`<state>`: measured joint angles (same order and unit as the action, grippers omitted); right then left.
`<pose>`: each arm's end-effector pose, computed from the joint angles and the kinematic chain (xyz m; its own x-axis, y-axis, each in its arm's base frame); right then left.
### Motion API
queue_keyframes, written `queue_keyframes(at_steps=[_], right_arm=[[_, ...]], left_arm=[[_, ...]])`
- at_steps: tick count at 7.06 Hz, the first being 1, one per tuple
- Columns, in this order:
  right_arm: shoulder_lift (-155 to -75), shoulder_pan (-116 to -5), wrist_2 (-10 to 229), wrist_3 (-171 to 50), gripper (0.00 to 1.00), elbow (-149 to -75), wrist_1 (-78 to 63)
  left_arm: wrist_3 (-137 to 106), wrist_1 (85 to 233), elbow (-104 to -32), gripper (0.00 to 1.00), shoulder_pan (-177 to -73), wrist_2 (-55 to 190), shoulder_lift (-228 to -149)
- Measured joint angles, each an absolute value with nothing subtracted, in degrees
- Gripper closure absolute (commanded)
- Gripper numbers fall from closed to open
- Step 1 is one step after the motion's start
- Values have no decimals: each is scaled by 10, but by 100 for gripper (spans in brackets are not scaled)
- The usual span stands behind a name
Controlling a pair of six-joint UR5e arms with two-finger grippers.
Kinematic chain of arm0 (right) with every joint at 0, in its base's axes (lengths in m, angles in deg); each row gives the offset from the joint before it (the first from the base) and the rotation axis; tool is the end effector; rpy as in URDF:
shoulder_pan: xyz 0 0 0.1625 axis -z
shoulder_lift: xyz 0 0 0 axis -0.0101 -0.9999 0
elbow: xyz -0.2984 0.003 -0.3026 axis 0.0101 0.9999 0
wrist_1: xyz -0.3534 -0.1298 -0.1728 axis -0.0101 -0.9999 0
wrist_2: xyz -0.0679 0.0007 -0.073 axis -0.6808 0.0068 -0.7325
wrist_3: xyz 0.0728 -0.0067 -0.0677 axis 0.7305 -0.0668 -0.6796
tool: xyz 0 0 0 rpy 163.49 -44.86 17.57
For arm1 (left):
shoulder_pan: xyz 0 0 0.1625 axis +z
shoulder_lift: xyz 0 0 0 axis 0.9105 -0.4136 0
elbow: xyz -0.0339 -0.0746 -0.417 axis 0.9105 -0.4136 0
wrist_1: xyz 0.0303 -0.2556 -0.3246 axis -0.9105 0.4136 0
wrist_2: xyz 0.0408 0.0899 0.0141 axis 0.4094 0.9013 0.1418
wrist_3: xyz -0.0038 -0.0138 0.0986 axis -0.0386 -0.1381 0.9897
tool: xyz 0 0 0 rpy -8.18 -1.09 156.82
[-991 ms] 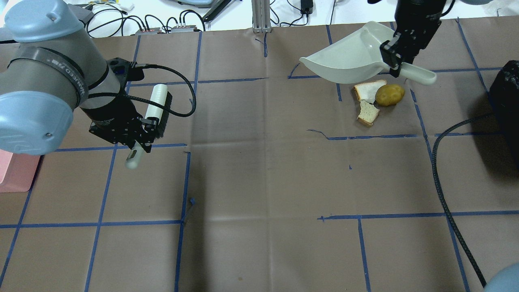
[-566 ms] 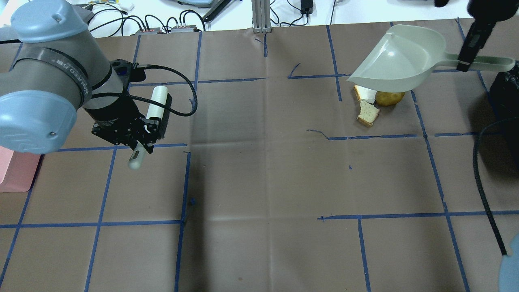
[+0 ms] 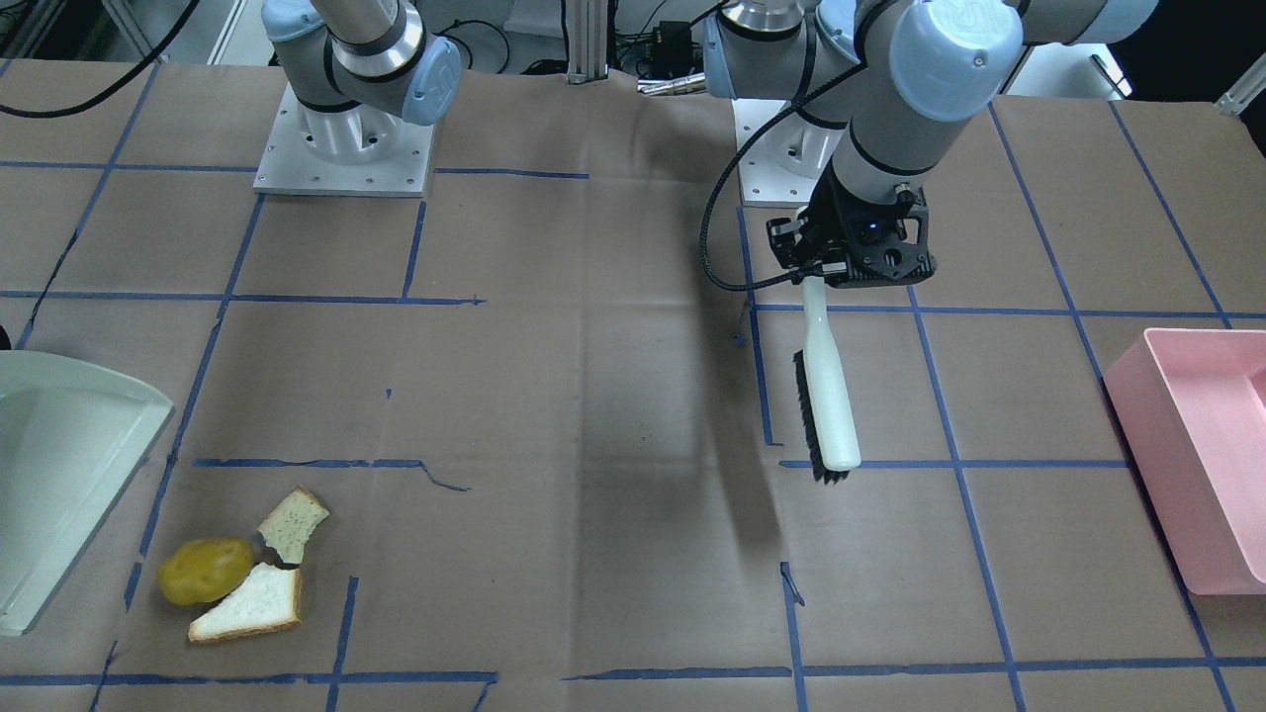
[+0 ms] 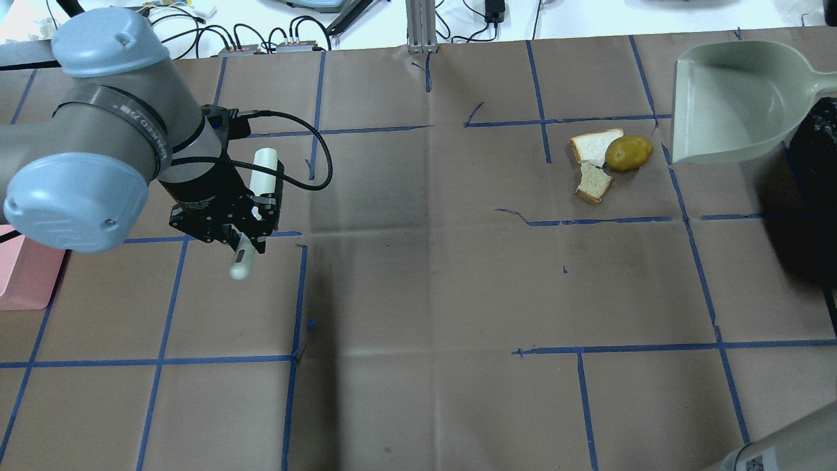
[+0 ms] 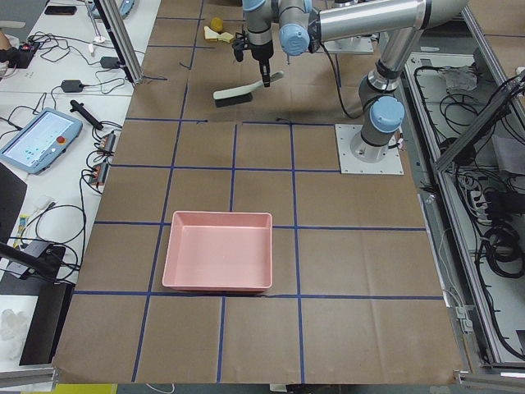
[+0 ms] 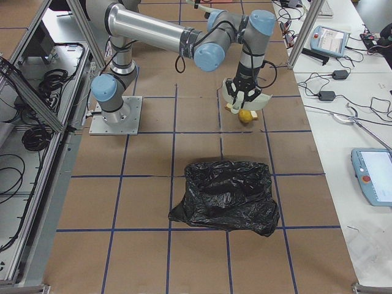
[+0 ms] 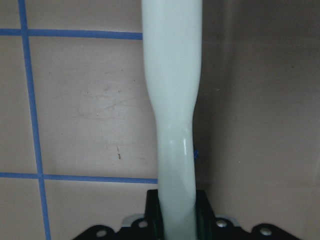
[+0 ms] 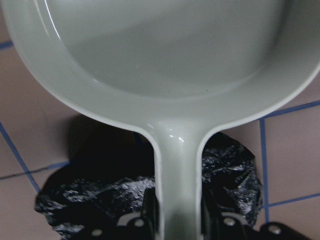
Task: Sweep and dump trash in nearest bin
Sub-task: 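Move the held brush with the left gripper toward the bread and potato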
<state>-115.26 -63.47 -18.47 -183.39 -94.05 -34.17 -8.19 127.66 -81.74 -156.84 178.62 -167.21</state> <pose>-0.2003 -0.6272 0.4470 -0.1985 -0.9778 0.0669 -0.9347 0.2094 0.2871 -0.1434 -0.4505 0.3851 -0.9948 -0.1007 -0.0161 -0.1020 0.9840 0.1463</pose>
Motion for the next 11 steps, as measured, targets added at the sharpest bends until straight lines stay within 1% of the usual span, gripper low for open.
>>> queue_keyframes(at_steps=[1, 3, 5, 6, 9, 11], right_arm=[[-1135, -623, -188, -1884, 97, -939, -374], [-1111, -612, -184, -1951, 98, -938, -395], [-1080, -610, -181, -1982, 98, -935, -422], [-1063, -610, -176, -1985, 98, -934, -442], [-1035, -611, -158, -1987, 98, -937, -489], [-1022, -613, -156, -1986, 98, -940, -505]], left_arm=[[-117, 1272, -816, 99, -1597, 1786, -1679], [-167, 1224, -811, 100, -1677, 1787, -1717], [-179, 1143, -804, 100, -1754, 1786, -1774], [-184, 1116, -782, 100, -1786, 1781, -1810], [-248, 1105, -632, 100, -1873, 1767, -1946], [-300, 1110, -541, 100, -1911, 1768, -2021]])
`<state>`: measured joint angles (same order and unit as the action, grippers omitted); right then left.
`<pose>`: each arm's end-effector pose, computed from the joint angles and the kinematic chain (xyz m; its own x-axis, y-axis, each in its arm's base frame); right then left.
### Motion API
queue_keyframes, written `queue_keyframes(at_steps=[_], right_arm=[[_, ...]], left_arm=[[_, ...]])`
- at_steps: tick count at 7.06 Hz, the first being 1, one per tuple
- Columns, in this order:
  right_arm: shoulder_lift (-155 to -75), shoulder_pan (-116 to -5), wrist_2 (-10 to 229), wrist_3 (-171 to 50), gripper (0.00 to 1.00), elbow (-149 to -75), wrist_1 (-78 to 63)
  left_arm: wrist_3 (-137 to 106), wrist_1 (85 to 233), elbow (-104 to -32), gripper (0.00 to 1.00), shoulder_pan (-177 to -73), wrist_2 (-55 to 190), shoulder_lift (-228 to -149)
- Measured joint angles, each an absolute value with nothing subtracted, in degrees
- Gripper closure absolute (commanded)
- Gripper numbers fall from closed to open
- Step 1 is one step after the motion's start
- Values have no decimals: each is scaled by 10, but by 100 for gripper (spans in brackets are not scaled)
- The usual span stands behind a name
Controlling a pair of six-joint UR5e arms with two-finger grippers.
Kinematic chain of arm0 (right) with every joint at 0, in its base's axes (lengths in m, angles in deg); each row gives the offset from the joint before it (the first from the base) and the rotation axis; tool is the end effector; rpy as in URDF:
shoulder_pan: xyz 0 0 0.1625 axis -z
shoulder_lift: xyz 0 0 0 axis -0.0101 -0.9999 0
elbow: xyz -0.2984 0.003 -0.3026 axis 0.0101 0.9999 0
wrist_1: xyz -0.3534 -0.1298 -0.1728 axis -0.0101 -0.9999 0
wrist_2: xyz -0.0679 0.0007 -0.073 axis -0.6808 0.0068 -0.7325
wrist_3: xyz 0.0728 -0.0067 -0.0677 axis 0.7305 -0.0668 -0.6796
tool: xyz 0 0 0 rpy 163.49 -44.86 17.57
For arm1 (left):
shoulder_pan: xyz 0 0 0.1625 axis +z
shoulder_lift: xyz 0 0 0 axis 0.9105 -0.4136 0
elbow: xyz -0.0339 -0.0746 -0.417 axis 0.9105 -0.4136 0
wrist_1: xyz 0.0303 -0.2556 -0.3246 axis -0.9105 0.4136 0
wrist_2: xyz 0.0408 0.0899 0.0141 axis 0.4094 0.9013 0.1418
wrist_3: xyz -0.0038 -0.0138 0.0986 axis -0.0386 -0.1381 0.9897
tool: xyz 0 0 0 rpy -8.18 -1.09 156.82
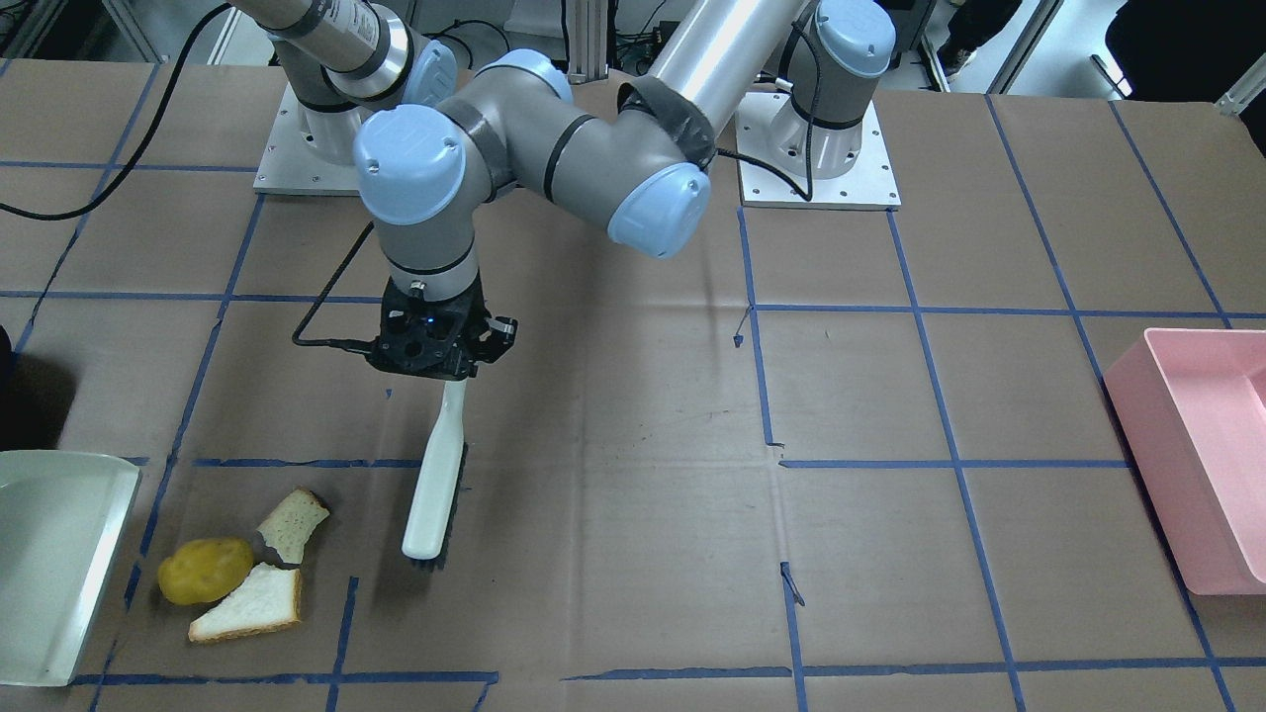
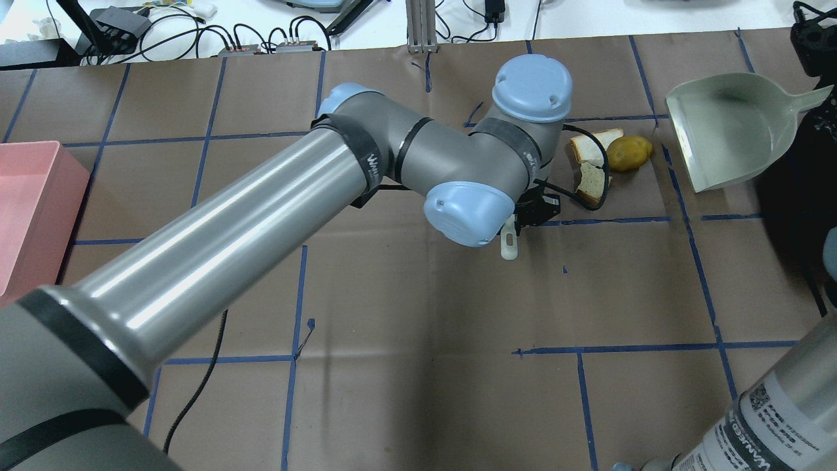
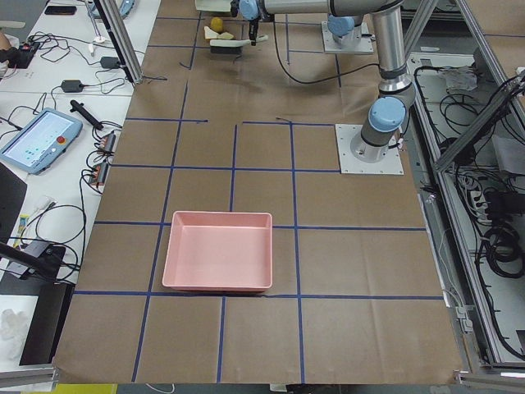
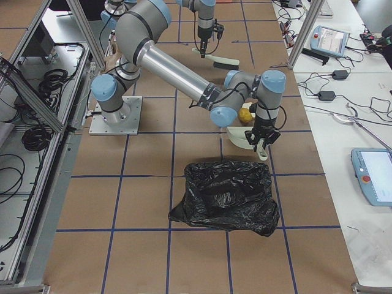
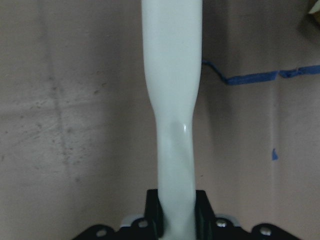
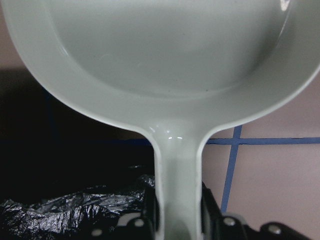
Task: Sweep and dump trash in nearest bin
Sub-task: 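Move the held brush with the left gripper toward the bread and potato, then sweep the bread and potato with the brush into the dustpan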
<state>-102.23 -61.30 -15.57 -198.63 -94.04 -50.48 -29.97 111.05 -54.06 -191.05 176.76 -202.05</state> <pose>-0.2554 -0.6854 0.3220 0.0247 -0.9977 0.0638 -0.9598 -0.0058 0.2807 -0.5187 -0.4922 0.2845 -0.9926 0.1150 0.0387 0.1151 0.9934 0.0016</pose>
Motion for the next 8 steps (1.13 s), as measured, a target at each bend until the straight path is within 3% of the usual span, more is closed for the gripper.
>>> queue_keyframes(at_steps=[4, 8], right_arm=[[-1033, -617, -155, -1977, 98, -999, -558], [-1046, -628, -155, -1973, 99, -1044, -596]], left_arm=[[-356, 1175, -388, 100, -1947, 1773, -2128], [-383, 1203, -307, 100, -1961, 1776, -2187]])
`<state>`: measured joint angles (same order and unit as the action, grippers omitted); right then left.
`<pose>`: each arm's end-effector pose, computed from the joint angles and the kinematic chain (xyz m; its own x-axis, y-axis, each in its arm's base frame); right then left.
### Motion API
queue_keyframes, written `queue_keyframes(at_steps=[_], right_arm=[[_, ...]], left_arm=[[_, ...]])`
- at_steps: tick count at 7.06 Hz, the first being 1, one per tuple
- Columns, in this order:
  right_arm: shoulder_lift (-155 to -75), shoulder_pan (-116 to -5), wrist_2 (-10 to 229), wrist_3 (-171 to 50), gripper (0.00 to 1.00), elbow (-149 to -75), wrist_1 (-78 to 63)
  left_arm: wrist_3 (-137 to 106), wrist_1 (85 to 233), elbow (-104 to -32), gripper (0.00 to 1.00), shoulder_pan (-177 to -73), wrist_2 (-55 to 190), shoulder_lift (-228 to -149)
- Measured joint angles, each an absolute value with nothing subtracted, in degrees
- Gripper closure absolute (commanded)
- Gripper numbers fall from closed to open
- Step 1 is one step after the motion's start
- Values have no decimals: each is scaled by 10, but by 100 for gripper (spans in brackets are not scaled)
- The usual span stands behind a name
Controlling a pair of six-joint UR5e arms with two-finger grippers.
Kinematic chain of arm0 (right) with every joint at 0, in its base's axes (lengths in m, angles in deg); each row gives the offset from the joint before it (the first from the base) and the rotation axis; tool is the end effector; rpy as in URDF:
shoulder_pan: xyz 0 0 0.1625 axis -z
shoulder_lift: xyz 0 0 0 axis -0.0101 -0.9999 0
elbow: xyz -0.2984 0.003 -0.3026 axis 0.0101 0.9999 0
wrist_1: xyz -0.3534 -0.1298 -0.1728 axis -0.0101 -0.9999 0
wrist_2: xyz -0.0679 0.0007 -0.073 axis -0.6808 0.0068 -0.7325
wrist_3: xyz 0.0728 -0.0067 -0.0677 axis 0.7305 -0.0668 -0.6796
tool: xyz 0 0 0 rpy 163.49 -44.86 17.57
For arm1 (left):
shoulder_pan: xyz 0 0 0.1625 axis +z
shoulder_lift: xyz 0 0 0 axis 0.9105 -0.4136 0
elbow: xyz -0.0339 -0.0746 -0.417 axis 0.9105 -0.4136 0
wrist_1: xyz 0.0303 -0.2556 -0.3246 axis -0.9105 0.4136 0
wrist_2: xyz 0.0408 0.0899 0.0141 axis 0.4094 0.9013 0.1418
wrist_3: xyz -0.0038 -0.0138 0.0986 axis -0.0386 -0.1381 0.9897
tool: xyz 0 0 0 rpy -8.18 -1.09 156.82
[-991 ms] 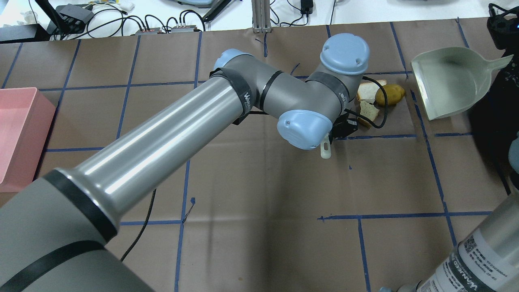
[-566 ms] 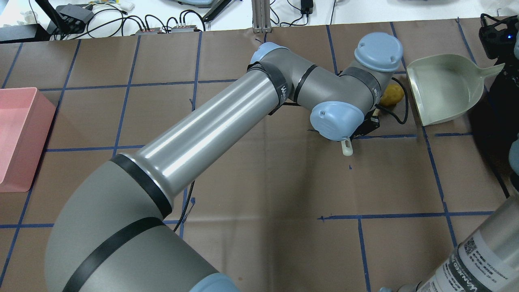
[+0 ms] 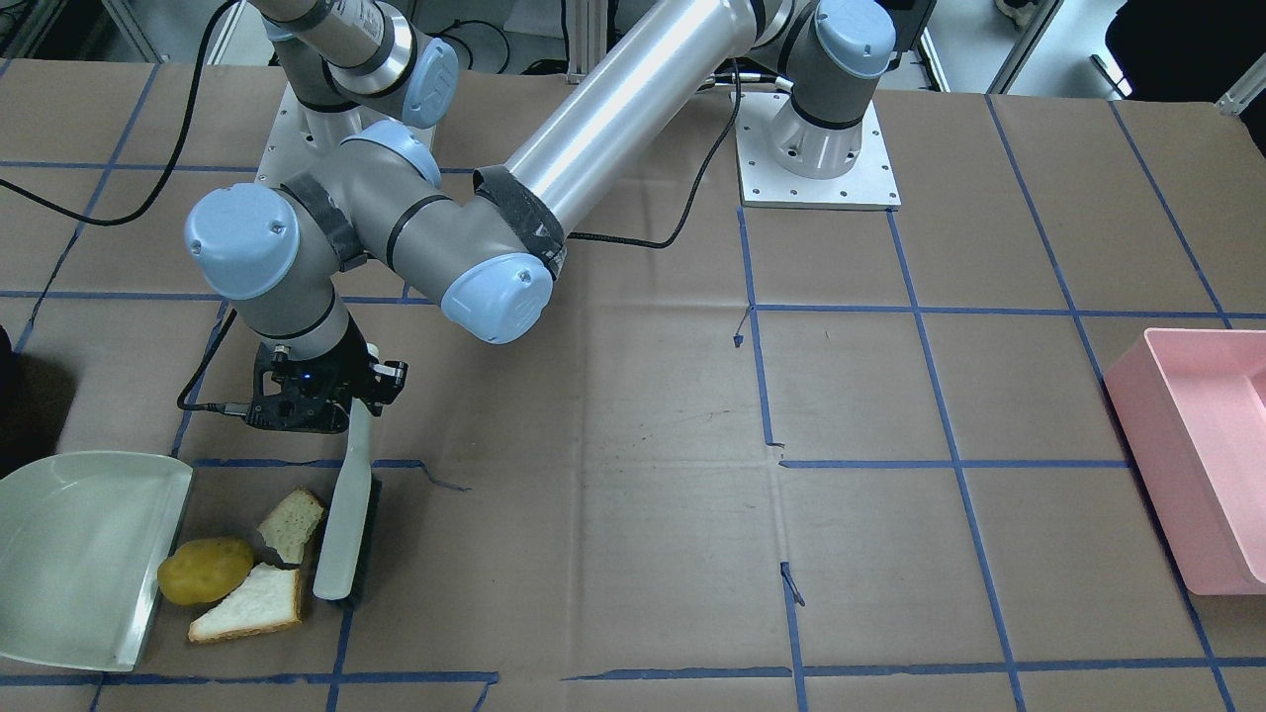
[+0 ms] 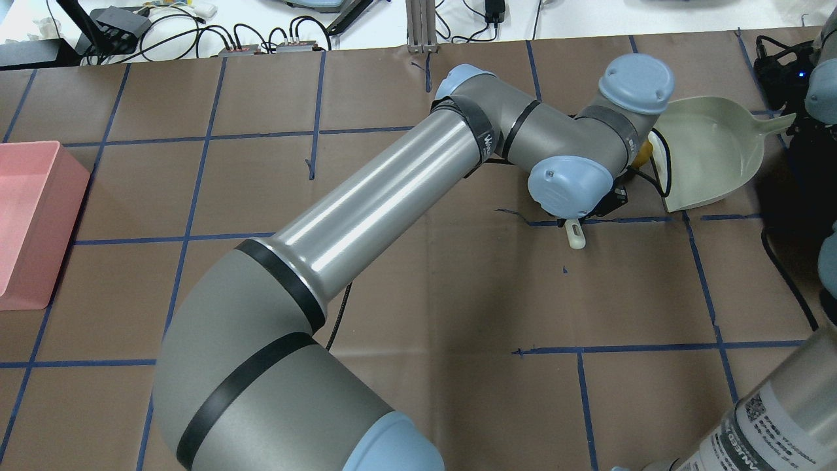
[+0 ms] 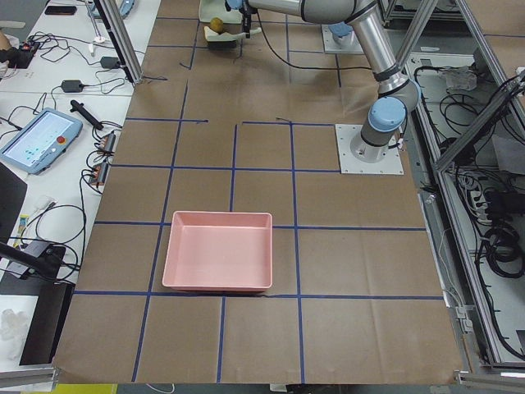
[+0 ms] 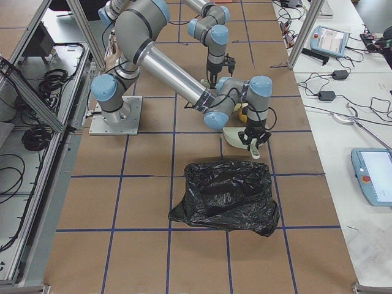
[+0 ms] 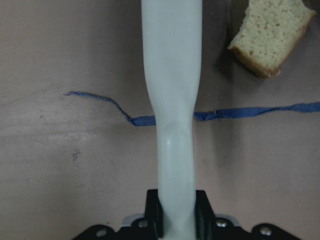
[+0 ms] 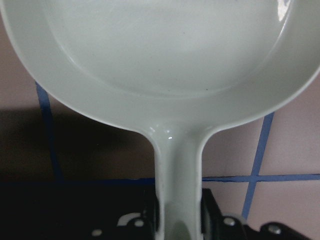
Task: Sweep and dump trash in nearest bin
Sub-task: 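Sweep the bread and potato with the brush into the dustpan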
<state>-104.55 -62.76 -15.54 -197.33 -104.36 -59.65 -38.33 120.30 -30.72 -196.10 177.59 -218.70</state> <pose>-0.2222 -0.6621 0.2827 0.0291 -0.9957 0.0881 -0.9576 -0.0026 0.2880 -0.6245 -0.5224 0.2423 -0.9984 0.0570 -0.0005 0.0569 0.9978 0.0340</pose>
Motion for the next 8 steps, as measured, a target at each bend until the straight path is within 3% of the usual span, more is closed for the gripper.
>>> queue_keyframes(at_steps=[4, 8], right_arm=[[-1045, -628, -155, -1974, 99, -1046, -599], [-1045, -629, -154, -1975, 99, -1051, -599]], left_arm=[[-427, 1202, -244, 100, -1988, 1768, -2238], [-457, 1195, -137, 100, -2019, 1720, -2298]])
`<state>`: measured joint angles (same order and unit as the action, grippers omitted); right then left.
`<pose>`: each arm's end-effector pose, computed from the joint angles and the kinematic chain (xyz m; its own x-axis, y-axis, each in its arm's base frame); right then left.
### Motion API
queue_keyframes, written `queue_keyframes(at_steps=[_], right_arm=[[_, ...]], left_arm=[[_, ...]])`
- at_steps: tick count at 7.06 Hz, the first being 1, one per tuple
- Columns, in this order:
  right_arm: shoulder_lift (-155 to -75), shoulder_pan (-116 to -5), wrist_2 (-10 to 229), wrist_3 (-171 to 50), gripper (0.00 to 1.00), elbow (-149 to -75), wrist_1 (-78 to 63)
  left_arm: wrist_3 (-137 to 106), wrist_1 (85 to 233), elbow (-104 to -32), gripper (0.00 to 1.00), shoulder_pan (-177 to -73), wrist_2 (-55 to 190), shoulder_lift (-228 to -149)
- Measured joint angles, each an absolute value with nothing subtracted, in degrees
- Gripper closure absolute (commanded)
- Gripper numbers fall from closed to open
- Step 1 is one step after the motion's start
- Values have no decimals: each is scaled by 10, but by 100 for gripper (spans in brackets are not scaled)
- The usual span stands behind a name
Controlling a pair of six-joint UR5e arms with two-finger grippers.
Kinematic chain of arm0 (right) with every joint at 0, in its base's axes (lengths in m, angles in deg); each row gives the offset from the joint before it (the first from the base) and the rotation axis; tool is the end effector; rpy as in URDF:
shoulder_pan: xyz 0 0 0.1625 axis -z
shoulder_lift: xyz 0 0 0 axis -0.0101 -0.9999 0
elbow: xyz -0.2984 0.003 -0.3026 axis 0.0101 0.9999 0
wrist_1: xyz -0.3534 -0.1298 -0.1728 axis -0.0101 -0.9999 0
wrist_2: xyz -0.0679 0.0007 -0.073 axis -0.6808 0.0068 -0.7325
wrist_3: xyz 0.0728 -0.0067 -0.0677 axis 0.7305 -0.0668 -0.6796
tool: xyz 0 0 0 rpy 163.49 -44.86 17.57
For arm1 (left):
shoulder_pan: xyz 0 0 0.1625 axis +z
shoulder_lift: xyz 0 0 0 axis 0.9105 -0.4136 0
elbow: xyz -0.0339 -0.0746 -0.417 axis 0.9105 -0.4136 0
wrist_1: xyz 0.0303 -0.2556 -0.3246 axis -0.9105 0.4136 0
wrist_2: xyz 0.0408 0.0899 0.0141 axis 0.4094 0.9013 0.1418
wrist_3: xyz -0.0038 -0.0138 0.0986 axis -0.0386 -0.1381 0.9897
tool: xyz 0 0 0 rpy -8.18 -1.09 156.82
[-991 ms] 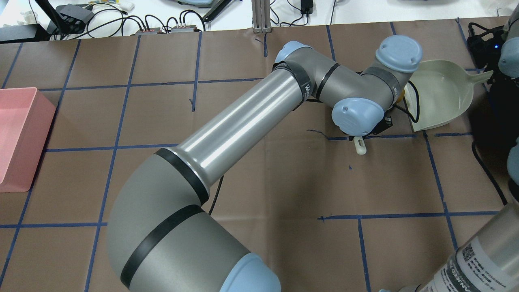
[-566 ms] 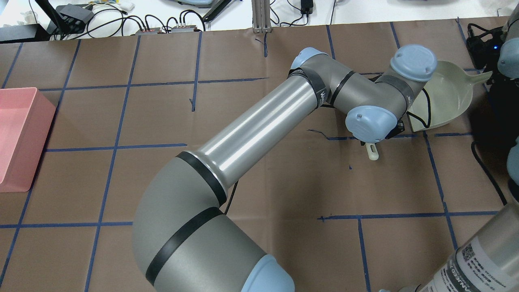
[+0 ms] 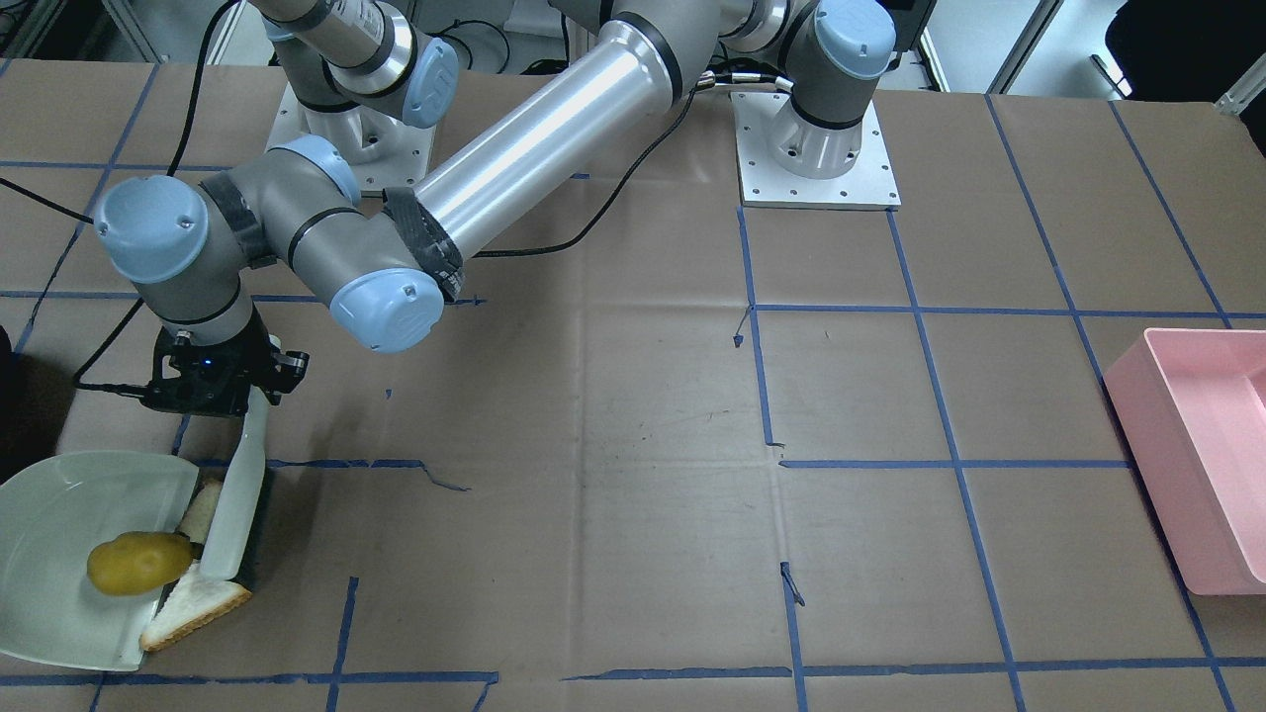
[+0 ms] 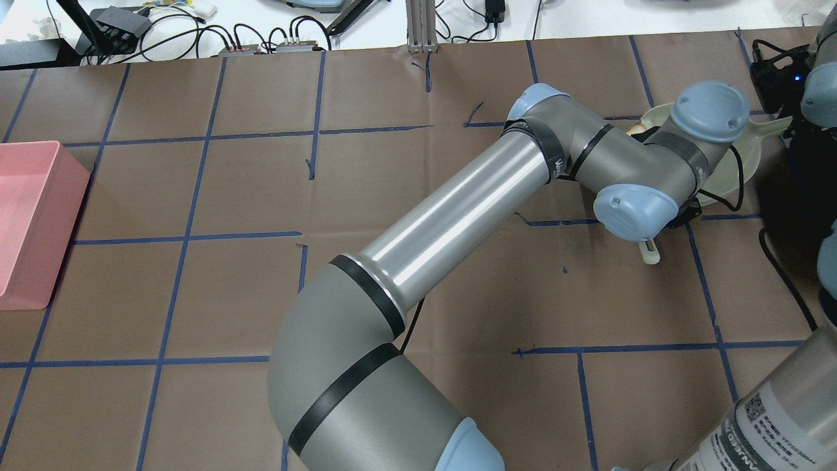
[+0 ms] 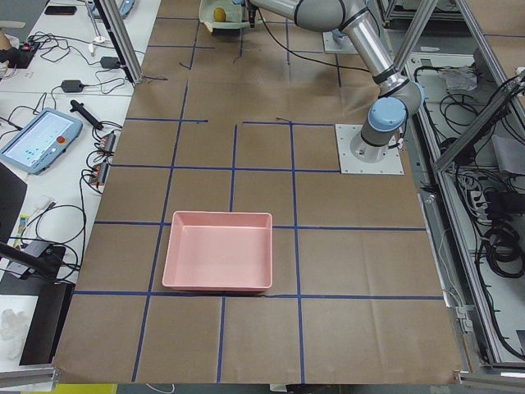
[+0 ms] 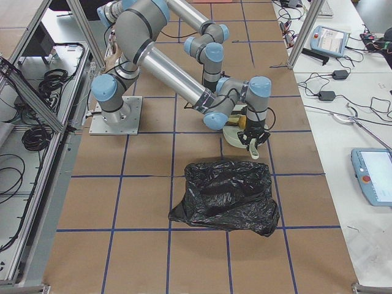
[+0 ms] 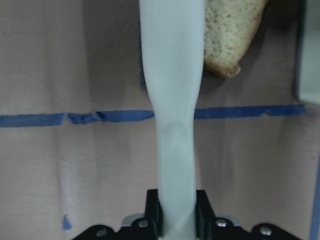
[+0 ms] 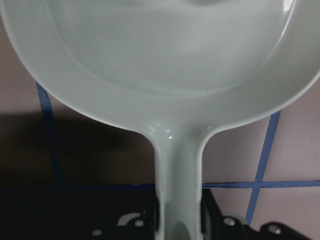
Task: Sweep and dump trash in nearest bin
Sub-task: 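Sweep the bread and potato with the brush into the dustpan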
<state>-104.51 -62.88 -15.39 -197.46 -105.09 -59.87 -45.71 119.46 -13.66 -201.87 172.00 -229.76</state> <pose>-0.2193 -0.6602 0.2767 0.0334 -0.9962 0.0804 -0.9595 -0.0094 0.2817 -0.7280 -0.4952 0.2282 -0.9885 0.0330 0.1478 0.0358 0.9992 0.0168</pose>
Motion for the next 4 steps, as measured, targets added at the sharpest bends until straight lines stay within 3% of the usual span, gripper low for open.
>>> queue_keyframes(at_steps=[4], right_arm=[[-1045, -629, -131, -1974, 99, -1056, -598]], left_arm=[[-458, 1189, -2, 100, -2032, 1610, -2362]])
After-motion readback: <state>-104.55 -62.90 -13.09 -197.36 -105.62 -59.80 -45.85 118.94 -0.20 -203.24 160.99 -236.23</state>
